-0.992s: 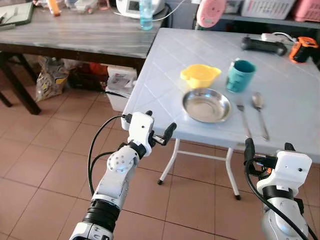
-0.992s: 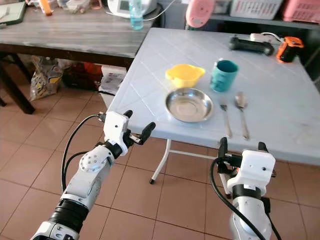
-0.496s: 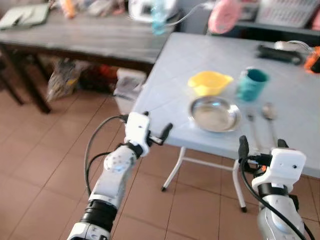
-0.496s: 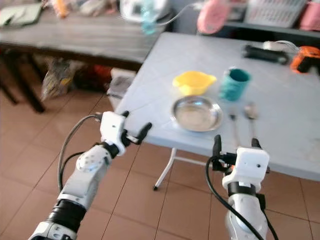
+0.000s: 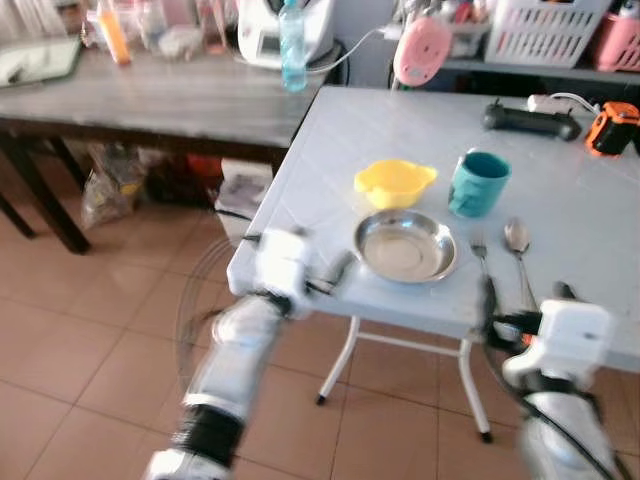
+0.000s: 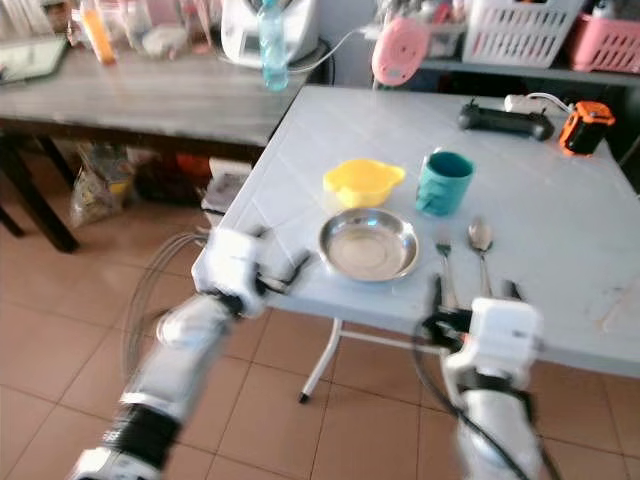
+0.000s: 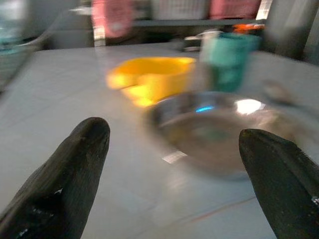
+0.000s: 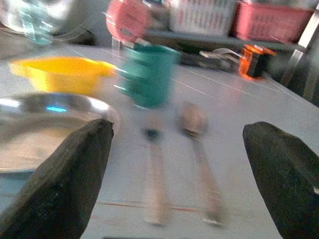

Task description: Setting the table

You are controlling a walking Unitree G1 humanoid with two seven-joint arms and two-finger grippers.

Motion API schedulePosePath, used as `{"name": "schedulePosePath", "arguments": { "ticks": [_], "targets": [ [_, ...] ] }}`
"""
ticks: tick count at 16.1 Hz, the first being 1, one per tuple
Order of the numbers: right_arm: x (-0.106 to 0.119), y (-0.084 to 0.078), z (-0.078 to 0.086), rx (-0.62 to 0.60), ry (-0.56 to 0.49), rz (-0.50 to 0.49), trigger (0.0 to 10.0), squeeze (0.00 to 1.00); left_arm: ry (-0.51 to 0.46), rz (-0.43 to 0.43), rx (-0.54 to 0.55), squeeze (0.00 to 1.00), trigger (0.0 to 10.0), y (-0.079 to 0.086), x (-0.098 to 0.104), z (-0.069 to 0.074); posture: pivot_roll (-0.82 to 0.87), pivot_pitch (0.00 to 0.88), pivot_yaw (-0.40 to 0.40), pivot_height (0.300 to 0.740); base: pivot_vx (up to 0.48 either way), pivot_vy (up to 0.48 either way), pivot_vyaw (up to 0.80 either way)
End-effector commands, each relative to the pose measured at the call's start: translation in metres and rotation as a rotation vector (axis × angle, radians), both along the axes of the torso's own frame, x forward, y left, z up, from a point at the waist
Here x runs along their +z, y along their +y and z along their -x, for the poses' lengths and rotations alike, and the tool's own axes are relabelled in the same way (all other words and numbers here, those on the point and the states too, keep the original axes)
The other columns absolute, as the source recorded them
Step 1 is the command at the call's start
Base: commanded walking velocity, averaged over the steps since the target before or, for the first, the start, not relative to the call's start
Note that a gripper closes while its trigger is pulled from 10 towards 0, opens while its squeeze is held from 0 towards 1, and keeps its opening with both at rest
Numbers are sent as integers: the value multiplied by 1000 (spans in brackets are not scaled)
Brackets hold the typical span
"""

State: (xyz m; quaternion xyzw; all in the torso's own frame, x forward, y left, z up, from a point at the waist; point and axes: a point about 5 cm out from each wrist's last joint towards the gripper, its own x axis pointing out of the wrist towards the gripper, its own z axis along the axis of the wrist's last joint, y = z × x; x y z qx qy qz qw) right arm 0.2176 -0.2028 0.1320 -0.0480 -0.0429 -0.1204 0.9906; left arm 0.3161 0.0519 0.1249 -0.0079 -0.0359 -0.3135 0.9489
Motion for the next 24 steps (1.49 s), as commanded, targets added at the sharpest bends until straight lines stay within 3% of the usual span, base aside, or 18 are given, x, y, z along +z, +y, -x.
{"name": "schedulePosePath", "arguments": {
  "ticks": [1,6,10,15,17,18,20,22,24],
  "targets": [
    [5,5,-1,14,-24,-12,10000,0,-11,-14,28,0,10000,11,3,-4,50,91,11,740,322,0,0],
    [3,7,0,12,-22,-25,10000,0,-7,-20,20,0,10000,11,2,-3,50,96,15,740,322,0,0],
    [2,7,0,6,-17,-91,10000,0,-4,-33,21,0,10000,15,2,-3,54,98,13,740,304,0,0],
    [-1,13,0,19,15,-98,10000,0,-2,-30,-29,0,10000,20,5,-1,53,108,11,740,0,0,0],
    [4,13,-1,7,11,-30,10000,0,12,-34,-91,0,10000,22,9,-1,53,112,5,740,0,0,0],
    [7,19,-2,65,-2,-94,10000,0,21,-39,-156,0,10000,22,13,0,51,117,4,740,0,0,0],
    [12,20,-3,51,1,-63,10000,0,31,-69,-262,0,10000,23,19,1,51,118,2,740,0,0,0],
    [14,25,-6,67,2,-56,10000,0,5,-113,-316,0,10000,24,23,1,54,121,2,740,0,0,0],
    [13,27,-5,78,29,-96,10000,0,17,-103,-342,0,10000,22,24,3,57,126,3,740,0,0,0]
  ]
}}
